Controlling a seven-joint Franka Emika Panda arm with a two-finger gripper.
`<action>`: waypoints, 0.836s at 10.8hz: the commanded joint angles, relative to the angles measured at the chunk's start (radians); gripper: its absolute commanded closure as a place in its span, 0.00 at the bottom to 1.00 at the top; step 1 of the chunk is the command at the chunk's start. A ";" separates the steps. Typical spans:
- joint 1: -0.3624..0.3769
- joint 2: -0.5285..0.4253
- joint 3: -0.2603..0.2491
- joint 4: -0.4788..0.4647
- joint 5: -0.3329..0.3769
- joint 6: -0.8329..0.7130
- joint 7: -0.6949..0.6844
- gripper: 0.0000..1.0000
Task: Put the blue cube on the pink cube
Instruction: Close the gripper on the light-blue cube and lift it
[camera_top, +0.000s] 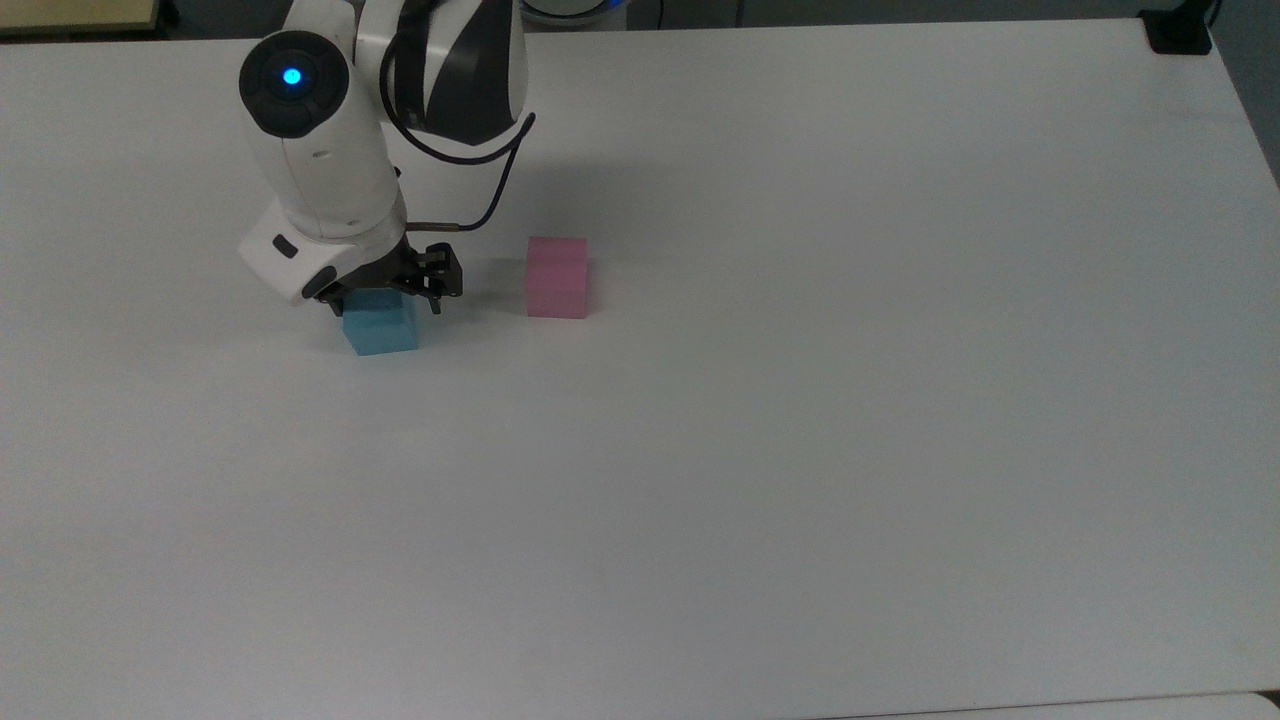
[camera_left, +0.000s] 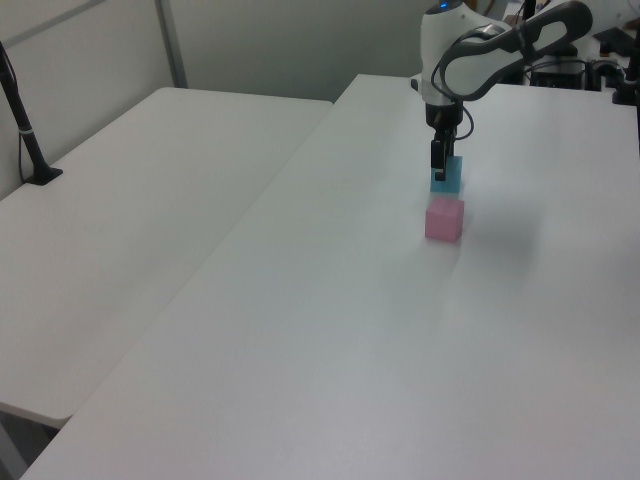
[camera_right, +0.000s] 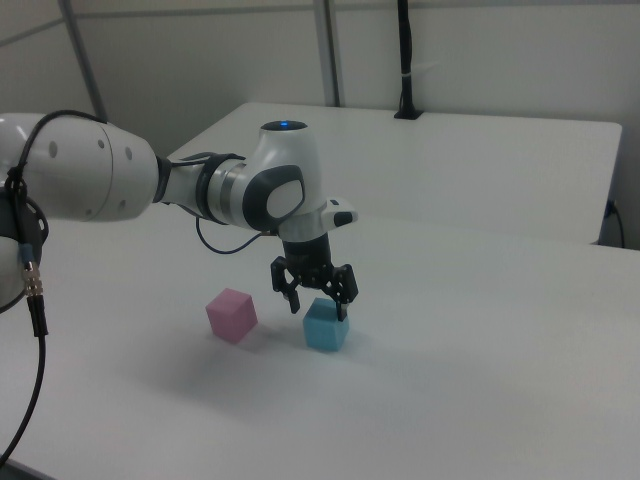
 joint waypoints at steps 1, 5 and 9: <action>0.011 -0.016 -0.003 -0.012 -0.029 0.007 0.039 0.79; 0.003 -0.172 0.015 -0.014 -0.017 -0.169 0.073 0.83; 0.041 -0.248 0.086 -0.014 0.020 -0.286 0.180 0.83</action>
